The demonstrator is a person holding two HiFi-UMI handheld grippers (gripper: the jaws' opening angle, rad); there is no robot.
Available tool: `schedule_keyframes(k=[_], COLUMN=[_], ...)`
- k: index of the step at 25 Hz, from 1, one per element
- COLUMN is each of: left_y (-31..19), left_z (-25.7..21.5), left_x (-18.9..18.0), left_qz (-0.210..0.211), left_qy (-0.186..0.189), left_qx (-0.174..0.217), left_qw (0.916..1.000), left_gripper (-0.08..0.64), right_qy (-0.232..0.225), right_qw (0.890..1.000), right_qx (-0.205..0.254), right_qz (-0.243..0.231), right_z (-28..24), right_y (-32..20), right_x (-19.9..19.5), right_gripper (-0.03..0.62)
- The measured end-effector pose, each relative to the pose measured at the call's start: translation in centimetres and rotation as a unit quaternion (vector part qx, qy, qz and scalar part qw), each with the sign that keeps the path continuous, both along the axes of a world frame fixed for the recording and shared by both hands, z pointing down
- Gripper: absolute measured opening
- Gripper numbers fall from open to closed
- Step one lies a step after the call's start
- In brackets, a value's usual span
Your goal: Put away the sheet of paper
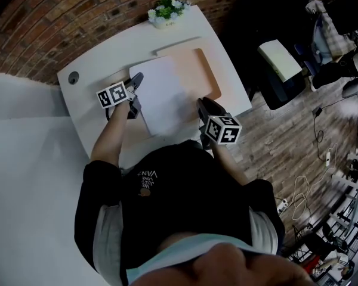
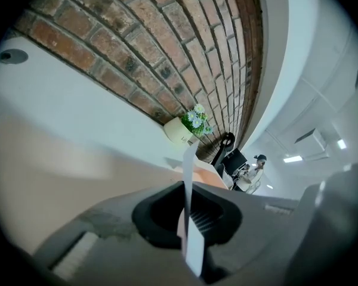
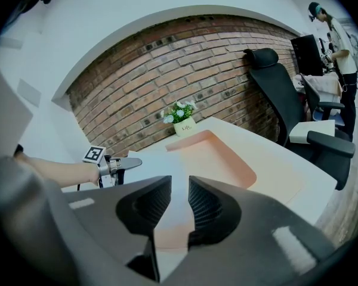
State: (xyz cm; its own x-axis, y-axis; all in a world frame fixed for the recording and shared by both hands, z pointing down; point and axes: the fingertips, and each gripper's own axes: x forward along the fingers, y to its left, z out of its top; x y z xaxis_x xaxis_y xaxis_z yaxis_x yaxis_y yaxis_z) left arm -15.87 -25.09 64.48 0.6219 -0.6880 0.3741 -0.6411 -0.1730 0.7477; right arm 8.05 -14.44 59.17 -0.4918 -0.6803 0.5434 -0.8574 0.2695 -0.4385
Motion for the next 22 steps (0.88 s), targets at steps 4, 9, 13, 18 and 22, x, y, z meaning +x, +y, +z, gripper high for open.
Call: schedule_keyframes(k=[4, 9, 13, 18, 22], left_y=[-0.4, -0.7, -1.2, -1.5, -1.7], left_z=[-0.1, 0.0, 0.0, 0.2, -0.1], left_x=[0.9, 1.9, 2.6, 3.5, 4.8], left_qz=[-0.003, -0.008, -0.014, -0.015, -0.010], left_qy=[0.001, 0.006, 0.008, 0.008, 0.006], left_qx=[-0.003, -0.010, -0.010, -0.015, -0.018], left_qw=[1.0000, 0.9999, 0.9998, 0.9997, 0.9998], left_gripper=[-0.002, -0.002, -0.002, -0.002, -0.002], right_qy=[-0.001, -0.001, -0.001, -0.002, -0.002], right_qw=[1.000, 1.000, 1.000, 1.000, 1.000], right_qx=[0.002, 0.002, 0.003, 0.006, 0.006], right_qz=[0.001, 0.002, -0.001, -0.003, -0.005], right_z=[-0.2, -0.2, -0.2, -0.2, -0.5], right_y=[-0.3, -0.5, -0.8, -1.3, -1.6], right_x=[0.6, 1.2, 1.4, 2.0, 2.6], right_gripper=[0.089, 0.089, 0.088, 0.089, 0.089])
